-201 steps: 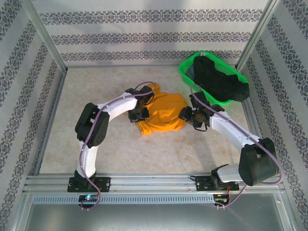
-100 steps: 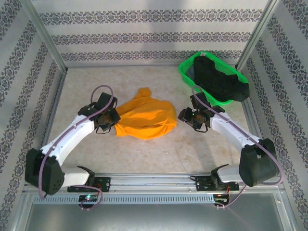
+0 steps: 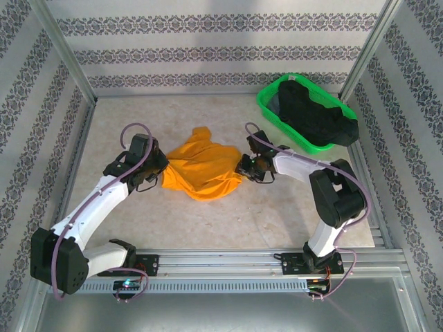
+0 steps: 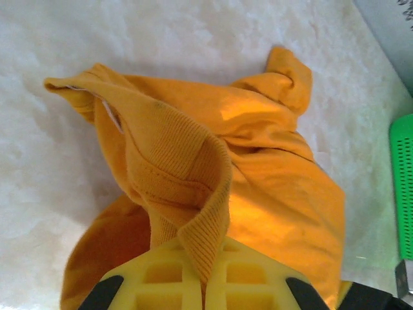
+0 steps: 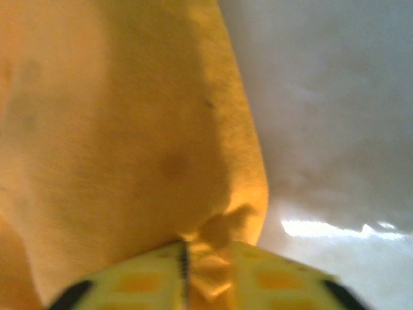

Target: Fold and stack the t-shirts

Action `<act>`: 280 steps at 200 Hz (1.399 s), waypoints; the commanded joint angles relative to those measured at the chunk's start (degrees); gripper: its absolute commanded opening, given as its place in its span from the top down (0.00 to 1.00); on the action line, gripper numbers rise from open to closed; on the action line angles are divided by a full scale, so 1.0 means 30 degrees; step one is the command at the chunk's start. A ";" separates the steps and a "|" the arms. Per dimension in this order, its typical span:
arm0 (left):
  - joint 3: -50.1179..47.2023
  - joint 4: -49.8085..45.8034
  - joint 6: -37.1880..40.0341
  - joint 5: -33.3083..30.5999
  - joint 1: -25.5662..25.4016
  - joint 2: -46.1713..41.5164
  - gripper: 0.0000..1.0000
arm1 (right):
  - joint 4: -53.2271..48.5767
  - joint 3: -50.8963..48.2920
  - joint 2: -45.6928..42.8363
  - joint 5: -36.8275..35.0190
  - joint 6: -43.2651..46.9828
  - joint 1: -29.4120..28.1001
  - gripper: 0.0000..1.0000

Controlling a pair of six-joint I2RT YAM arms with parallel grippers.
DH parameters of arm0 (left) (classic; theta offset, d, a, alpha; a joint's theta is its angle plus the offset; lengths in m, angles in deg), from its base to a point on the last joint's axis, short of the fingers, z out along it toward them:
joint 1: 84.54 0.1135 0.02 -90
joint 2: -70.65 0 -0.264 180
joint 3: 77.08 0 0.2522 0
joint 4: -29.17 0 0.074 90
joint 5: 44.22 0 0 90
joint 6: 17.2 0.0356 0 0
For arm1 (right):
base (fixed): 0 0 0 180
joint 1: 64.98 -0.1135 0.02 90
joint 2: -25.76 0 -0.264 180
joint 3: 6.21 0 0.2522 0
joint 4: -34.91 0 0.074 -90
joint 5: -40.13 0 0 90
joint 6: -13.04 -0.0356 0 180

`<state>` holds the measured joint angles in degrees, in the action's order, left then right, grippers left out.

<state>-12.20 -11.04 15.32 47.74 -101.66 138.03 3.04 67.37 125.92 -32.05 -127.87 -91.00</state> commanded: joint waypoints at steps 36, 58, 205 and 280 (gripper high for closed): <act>0.4874 0.2106 0.0272 0.1284 0.1351 0.1233 1.00 | -0.0324 0.3985 -0.0603 -0.0741 -0.0560 0.1657 1.00; 0.6731 0.2579 0.0103 0.2454 0.2202 0.2043 1.00 | -0.2250 0.6489 -0.0442 -0.0768 0.0467 0.2144 1.00; 0.7753 0.2444 0.0148 0.4508 0.3073 0.2573 1.00 | -0.0943 0.4668 0.4970 0.0705 -0.2027 -0.1963 0.88; 0.9408 0.2071 0.1344 0.4982 0.5373 0.2750 1.00 | -0.4513 0.9203 -0.0950 -0.4198 0.4245 0.0653 1.00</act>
<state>11.88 -5.80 17.05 61.25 -88.09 146.90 -6.06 85.95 130.03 -40.64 -124.61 -91.77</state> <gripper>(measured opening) 0.058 0.064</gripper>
